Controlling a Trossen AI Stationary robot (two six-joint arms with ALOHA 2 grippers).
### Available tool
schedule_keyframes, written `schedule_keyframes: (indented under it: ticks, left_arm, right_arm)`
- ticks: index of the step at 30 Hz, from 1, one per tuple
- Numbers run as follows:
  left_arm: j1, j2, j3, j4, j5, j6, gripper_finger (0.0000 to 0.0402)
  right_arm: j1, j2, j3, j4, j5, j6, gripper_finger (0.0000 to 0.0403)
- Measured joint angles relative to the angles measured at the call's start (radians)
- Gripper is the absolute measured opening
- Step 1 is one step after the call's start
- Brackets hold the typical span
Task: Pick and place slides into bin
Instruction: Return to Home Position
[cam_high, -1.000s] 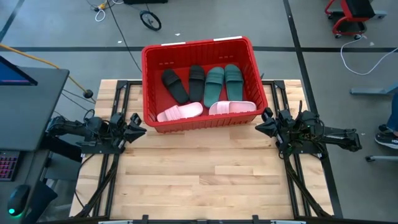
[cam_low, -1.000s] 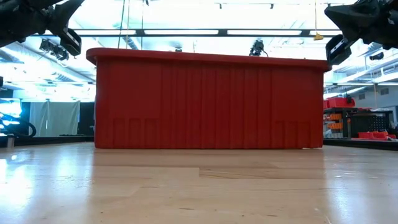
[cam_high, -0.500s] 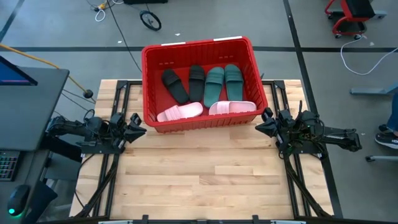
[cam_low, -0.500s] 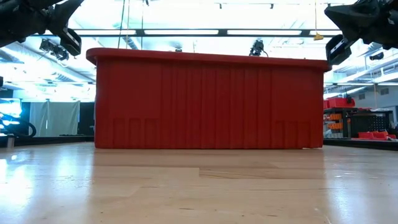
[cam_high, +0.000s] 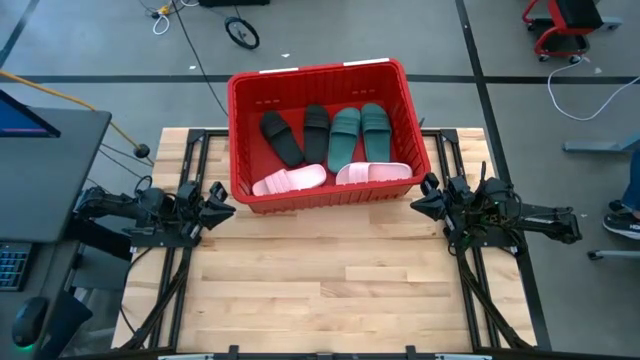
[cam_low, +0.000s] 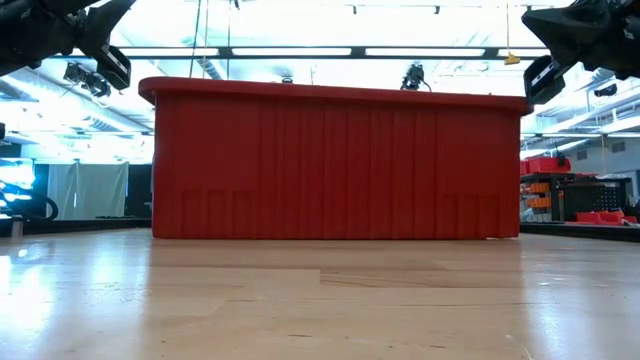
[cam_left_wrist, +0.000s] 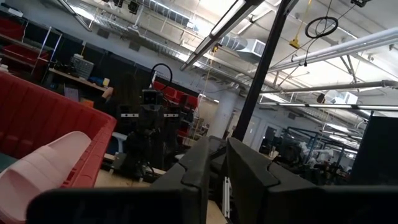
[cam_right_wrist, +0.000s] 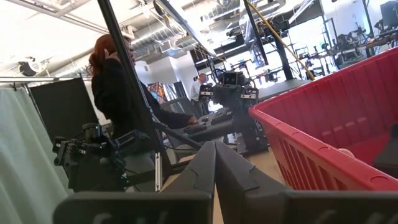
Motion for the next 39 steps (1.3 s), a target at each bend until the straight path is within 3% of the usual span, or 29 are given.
schedule_keyframes:
  ticks: [39]
  left_arm:
    - [0.000,0.000,0.000,0.000,0.000,0.000,0.0061]
  right_arm:
    - [0.000,0.000,0.000,0.000,0.000,0.000,0.0014]
